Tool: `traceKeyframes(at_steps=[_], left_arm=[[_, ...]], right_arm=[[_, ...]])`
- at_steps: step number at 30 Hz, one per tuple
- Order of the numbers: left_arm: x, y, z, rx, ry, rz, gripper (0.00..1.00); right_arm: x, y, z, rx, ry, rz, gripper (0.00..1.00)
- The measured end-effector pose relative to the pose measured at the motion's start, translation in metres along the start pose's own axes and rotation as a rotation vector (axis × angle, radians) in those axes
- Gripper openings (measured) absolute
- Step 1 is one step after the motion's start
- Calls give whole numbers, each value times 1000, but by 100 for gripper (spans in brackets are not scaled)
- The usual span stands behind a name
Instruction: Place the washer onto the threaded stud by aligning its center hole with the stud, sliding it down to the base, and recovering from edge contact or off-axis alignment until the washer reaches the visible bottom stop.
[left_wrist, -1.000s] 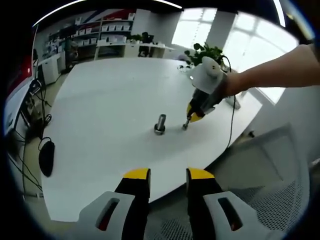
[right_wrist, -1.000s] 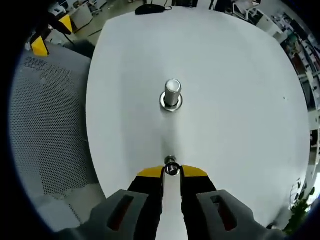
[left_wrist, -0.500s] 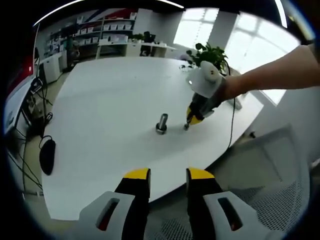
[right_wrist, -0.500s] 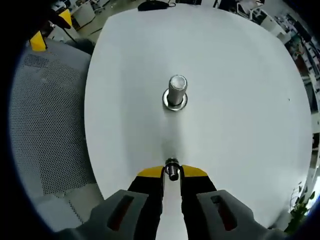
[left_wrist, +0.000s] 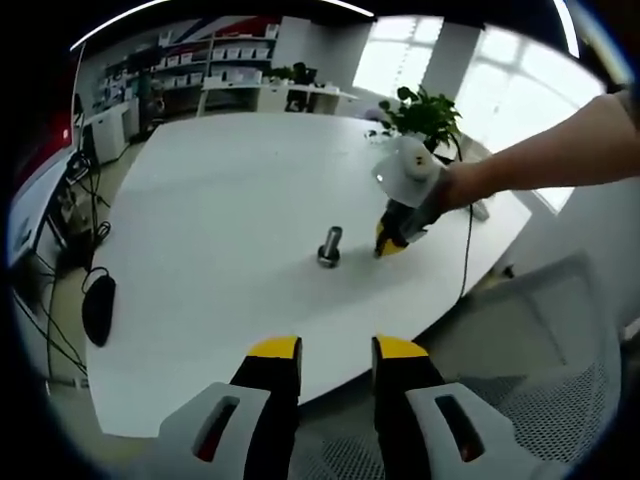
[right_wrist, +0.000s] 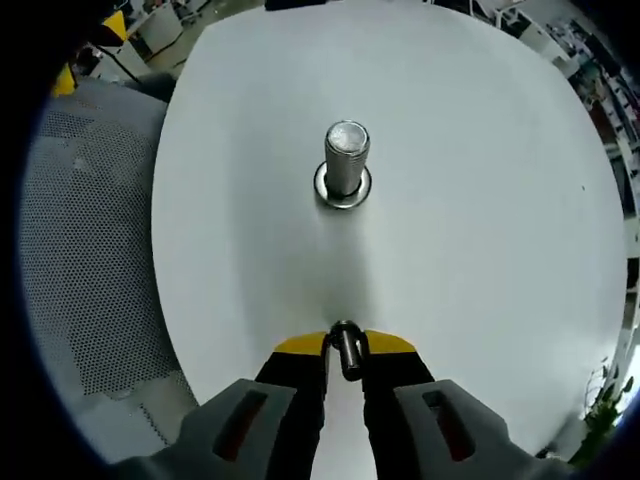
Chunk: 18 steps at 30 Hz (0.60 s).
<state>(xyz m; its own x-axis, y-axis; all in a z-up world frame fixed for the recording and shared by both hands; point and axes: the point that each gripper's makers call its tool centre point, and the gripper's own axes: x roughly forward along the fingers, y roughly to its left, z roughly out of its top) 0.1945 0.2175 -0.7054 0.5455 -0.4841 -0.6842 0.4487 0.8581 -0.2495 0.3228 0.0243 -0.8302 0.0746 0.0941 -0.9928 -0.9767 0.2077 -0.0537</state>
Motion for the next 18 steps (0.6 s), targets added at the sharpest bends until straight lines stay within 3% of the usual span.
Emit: traceKeyframes(at_steps=[10, 18], left_arm=[[-1, 2, -1, 3, 1, 10, 26], [-1, 1, 0, -17, -5, 1, 26]], right_arm=[[-8, -2, -4, 47, -30, -24, 21], [-29, -8, -8, 129, -174, -101, 23]])
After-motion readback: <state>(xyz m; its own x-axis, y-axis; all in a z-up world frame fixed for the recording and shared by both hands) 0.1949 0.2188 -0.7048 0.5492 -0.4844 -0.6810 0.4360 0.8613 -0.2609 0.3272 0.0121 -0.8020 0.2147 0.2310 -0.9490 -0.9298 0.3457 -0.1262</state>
